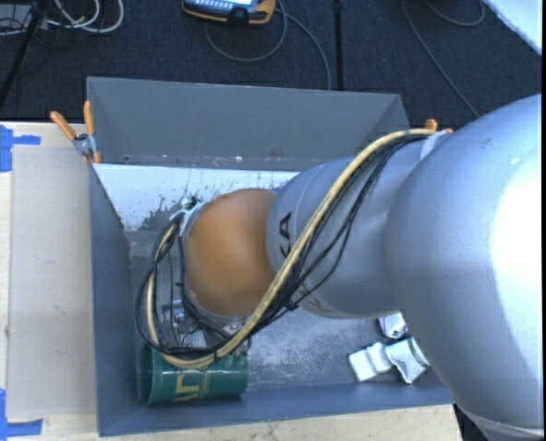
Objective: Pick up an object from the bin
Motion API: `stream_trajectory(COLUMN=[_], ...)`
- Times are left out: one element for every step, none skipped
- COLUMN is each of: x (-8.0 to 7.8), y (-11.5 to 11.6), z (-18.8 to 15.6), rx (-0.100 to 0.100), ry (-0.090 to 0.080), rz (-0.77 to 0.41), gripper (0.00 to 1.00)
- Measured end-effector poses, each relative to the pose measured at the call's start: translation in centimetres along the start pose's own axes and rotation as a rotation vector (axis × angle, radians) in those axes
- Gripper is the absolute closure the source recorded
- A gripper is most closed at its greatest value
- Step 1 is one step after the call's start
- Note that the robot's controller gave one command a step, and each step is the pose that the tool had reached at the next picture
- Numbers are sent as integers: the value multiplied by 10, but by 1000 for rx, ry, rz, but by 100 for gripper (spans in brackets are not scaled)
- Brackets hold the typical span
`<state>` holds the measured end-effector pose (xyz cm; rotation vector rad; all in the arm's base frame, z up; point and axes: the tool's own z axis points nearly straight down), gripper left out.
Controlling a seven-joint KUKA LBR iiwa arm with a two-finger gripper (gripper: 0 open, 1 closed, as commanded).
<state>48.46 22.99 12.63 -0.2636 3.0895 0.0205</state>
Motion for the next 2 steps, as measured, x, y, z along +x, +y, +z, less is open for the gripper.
stream_trajectory(x=[0, 1], y=[-1, 0], z=[-20, -34], rx=[4, 2], ry=[8, 11], rz=[0, -1], gripper=[100, 100])
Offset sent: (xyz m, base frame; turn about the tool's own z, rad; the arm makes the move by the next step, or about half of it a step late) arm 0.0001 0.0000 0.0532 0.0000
